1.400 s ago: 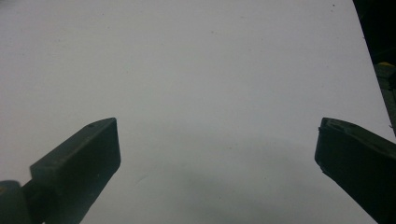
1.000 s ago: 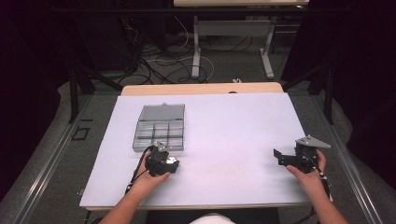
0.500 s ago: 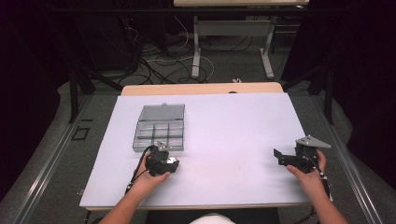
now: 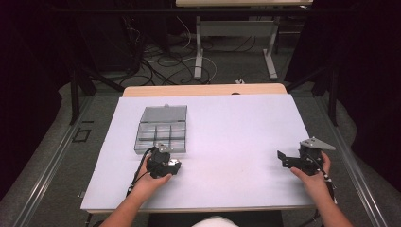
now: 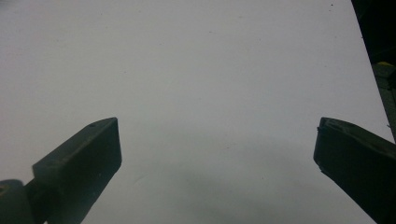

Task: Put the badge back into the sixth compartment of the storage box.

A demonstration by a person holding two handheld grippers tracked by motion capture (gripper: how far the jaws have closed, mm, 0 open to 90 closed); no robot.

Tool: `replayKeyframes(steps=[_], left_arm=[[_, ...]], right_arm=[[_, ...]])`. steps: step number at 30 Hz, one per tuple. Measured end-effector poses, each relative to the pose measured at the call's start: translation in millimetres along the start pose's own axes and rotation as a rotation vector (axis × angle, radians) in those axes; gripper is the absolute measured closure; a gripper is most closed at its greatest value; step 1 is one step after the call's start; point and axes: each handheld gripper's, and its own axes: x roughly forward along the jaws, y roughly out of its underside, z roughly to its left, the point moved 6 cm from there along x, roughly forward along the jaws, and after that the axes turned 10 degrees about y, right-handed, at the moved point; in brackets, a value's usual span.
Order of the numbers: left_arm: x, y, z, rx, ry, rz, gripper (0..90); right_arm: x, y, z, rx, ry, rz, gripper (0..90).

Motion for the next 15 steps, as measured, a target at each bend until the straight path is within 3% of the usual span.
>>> replayKeyframes(steps=[15], left_arm=[[-10.4,-2.7,4.9,-0.018,-0.005,-0.021,46.8]], right_arm=[[0.2,-0.1,-1.1,-0.004,0.002,-0.003,1.0]])
